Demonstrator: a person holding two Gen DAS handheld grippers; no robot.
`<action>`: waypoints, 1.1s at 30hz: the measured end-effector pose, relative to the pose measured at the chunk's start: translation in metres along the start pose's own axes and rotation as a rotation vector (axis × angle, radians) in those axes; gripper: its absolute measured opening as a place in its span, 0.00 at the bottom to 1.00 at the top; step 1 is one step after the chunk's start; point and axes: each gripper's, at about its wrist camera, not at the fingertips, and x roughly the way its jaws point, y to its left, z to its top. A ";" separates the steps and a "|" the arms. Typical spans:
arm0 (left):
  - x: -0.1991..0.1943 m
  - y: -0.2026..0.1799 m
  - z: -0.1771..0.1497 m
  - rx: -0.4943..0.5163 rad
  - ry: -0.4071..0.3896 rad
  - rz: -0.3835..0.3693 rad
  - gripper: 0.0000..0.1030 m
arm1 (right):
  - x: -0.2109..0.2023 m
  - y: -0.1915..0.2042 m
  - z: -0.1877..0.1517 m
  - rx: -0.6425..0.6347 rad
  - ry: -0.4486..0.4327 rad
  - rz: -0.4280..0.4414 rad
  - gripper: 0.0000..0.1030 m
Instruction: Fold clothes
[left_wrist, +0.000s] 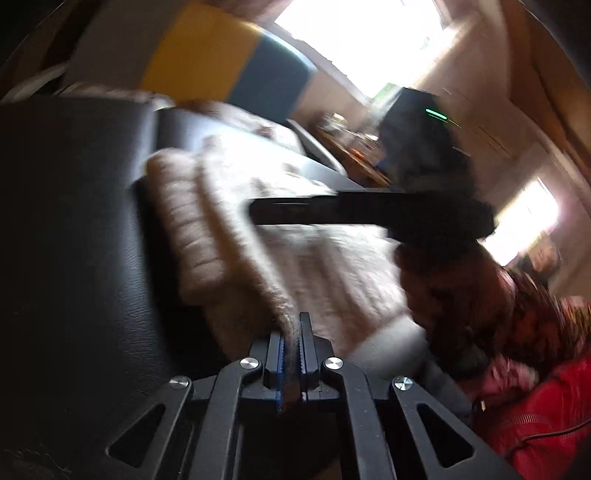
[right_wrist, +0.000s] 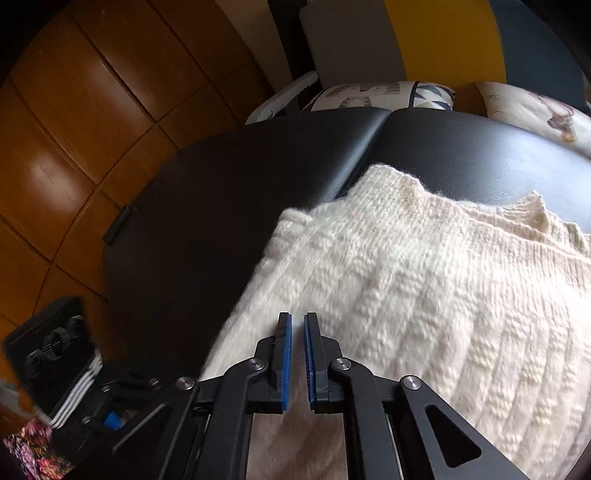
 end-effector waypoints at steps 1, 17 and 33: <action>-0.004 -0.005 0.000 0.032 0.016 -0.005 0.04 | 0.002 0.000 0.001 0.008 0.008 0.003 0.07; -0.022 0.012 -0.023 -0.034 0.055 0.021 0.09 | -0.005 0.013 -0.003 -0.004 -0.016 0.038 0.43; -0.015 0.048 0.025 -0.246 -0.120 0.194 0.21 | 0.016 0.040 -0.007 -0.172 0.017 0.021 0.17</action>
